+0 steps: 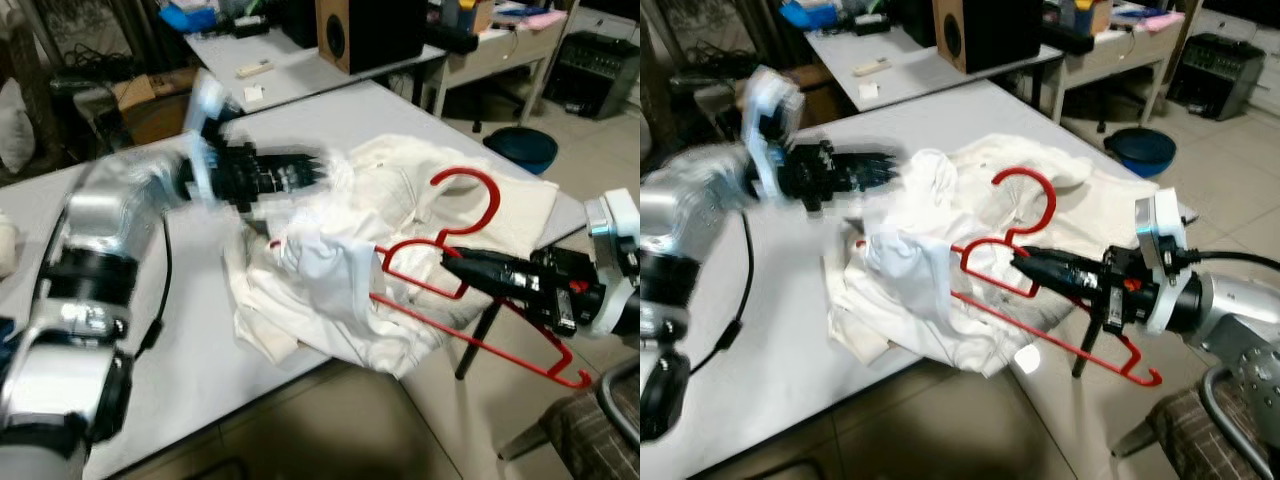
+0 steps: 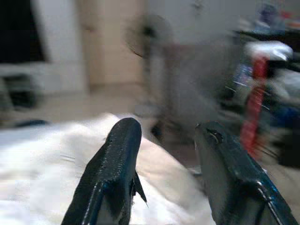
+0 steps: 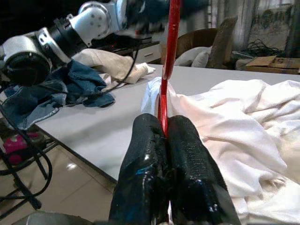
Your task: Hang hanger
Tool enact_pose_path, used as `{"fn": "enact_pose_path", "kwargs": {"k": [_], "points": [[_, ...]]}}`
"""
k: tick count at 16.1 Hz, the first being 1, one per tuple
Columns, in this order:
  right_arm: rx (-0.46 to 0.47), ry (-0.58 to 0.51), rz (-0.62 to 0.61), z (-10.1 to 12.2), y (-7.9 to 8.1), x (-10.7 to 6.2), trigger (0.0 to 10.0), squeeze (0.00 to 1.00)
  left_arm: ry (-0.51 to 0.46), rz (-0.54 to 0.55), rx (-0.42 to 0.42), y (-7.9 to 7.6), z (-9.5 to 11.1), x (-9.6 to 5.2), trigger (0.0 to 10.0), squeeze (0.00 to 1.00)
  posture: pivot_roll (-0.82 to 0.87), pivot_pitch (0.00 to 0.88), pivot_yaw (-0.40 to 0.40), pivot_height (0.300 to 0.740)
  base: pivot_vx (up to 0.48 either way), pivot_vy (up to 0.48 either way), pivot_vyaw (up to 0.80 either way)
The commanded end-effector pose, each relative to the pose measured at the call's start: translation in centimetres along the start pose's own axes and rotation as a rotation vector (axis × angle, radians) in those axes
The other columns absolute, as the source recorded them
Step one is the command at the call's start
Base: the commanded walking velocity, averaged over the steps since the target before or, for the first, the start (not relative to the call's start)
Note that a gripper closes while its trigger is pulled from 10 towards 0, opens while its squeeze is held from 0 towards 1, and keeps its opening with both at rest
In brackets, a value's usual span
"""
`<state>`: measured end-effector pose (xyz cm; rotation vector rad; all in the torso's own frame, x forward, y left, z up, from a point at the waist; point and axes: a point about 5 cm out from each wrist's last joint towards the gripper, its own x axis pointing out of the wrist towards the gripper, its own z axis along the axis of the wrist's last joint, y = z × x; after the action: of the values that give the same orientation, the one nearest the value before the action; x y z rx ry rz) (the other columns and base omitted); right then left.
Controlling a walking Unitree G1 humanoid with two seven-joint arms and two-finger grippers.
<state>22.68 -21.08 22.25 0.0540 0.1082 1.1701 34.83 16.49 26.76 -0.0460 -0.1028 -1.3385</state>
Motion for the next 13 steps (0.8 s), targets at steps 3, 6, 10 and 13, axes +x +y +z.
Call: {"fn": "enact_pose_path", "kwargs": {"k": [3, 6, 10, 13], "points": [[-0.012, -0.052, -0.038, 0.7, 0.0, -1.0, 10.0, 0.00, 0.094, 0.120, -0.026, -0.3, -1.2, -4.0, 10.0, 0.00, -0.15, 0.000, 0.134, 0.740, 0.000, 0.000, 0.00], [0.008, -0.115, -0.067, 1.0, -0.2, -1.6, 10.0, 0.00, 0.077, 0.203, -0.119, -1.5, -3.5, -5.7, 10.0, 1.00, -0.15, 0.000, 0.136, 0.740, 0.000, 0.000, 0.00], [0.052, -0.225, -0.090, 1.3, -0.6, -2.1, 10.0, 0.00, 0.003, 0.306, -0.178, -4.3, -7.3, -5.0, 10.0, 1.00, -0.15, 0.000, 0.130, 0.740, 0.000, 0.000, 0.00], [0.068, -0.246, -0.084, 1.3, -0.6, -2.2, 10.0, 0.00, -0.088, 0.372, -0.195, -4.4, -8.2, -3.5, 10.0, 0.00, -0.15, 0.000, 0.122, 0.740, 0.000, 0.000, 0.00]]}}
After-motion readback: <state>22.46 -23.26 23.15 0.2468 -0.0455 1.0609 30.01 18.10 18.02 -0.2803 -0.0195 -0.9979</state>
